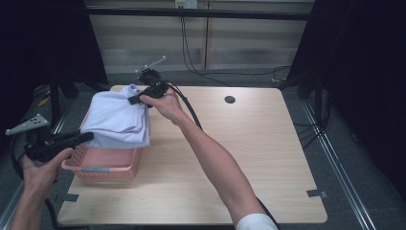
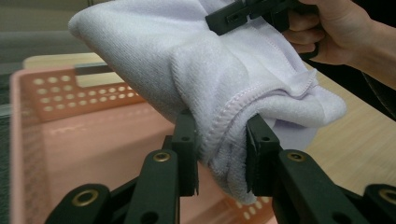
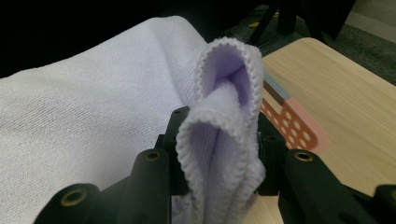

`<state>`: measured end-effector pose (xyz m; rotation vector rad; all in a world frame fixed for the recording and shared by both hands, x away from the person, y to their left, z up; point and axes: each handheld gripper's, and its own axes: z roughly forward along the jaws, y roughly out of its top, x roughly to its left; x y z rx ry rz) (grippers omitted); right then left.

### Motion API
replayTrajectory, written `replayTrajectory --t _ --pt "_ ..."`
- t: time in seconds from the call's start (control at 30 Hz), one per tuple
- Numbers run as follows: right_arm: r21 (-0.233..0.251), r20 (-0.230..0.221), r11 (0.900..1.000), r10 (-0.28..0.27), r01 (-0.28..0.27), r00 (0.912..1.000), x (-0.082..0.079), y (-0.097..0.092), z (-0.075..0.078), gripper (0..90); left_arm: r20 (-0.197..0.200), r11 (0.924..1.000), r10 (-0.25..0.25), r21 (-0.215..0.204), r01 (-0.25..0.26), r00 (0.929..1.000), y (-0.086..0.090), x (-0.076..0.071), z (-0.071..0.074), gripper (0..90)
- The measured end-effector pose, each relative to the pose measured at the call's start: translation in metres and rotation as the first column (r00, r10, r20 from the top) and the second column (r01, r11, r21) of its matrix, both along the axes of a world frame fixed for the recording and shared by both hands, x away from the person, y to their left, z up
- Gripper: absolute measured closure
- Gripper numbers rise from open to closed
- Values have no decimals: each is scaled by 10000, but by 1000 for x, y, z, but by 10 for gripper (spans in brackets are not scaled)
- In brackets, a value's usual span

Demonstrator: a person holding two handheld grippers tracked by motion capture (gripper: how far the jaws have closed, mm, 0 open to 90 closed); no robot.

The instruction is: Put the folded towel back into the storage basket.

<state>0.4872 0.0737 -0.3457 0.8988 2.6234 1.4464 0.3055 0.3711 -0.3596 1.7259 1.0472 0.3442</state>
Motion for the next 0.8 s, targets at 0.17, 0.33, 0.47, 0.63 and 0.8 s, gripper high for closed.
replayTrajectory --t 0.17,0.33,0.47,0.63,0.8 --pt "-225 -69 9997 -106 105 9999 -3 26 -5 650 -19 9990 420 127 -419 9991 24 -1 -8 703" --pt "-232 -323 9996 -139 131 9994 -5 44 -25 650 -284 9967 785 237 -778 9965 41 -2 -21 706" --pt "-370 -465 9992 -162 144 9988 -8 54 -43 650 -615 9949 949 400 -926 9936 48 -1 -33 706" --pt "-473 -645 9983 -366 336 9972 -8 57 -63 649 -1037 9935 1023 608 -964 9893 48 3 -52 705" --pt "-628 -776 9973 -428 380 9961 -9 51 -84 645 -1416 9915 918 1046 -773 9857 39 8 -63 702"
